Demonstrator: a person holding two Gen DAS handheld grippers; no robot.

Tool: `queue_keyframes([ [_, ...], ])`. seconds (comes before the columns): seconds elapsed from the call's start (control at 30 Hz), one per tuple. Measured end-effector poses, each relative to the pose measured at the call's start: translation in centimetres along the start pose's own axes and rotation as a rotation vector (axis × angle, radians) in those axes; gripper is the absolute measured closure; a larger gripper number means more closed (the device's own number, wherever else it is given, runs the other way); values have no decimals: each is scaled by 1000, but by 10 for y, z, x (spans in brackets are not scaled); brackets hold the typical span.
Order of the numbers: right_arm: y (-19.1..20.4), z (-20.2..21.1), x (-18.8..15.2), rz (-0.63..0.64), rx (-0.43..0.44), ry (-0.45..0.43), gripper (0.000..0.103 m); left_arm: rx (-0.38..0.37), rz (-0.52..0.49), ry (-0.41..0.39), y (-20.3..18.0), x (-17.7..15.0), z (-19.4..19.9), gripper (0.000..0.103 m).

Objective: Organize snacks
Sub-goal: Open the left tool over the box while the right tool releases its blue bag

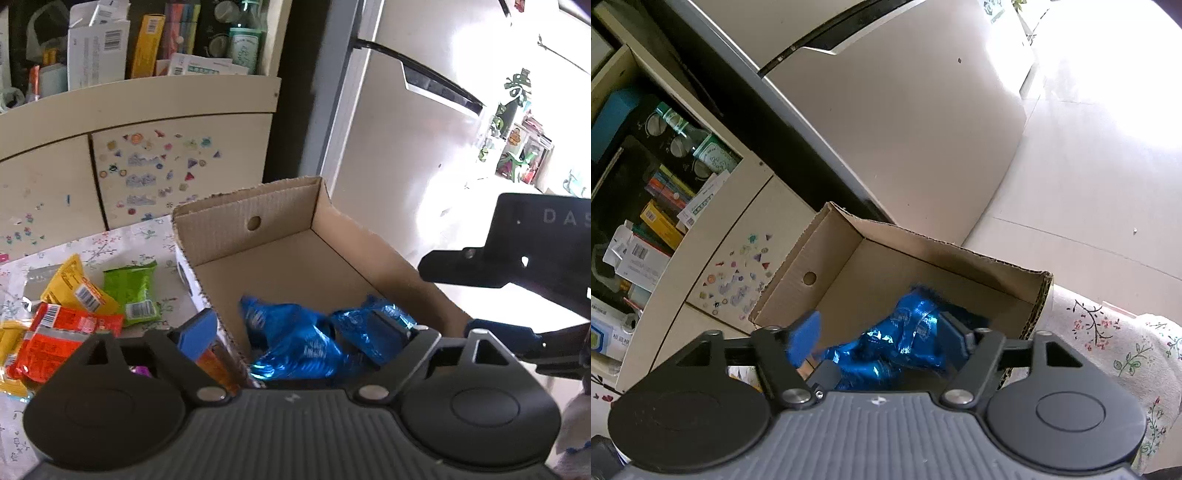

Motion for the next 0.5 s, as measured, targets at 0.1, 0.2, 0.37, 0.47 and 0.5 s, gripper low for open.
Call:
queue_keyframes([
  [0.1, 1, 0, -1, 11, 10, 4, 24, 18, 5, 8, 4, 0, 2, 14],
  [0.2, 5, -2, -2, 31, 26, 9, 23, 30, 15, 15, 10, 0, 5, 13],
  [0.37, 17, -3, -4, 97, 57, 15, 21, 47, 35, 17, 23, -2, 19, 12],
  [0.47, 31, -3, -9, 172, 94, 22, 20, 71, 47, -1, 35, -3, 33, 11],
  [0.5, 36, -3, -12, 202, 109, 24, 20, 78, 58, -8, 41, -3, 39, 11],
])
Point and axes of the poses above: each gripper's, at about its wrist camera, not at the fingertips, and z roughly against the way its jaws point, y to its left, x to its top, the point moved 2 cm from there along -z, roughly the way its jaws point, and after that the axes turned 12 degrees about z, right-handed, at the moved point
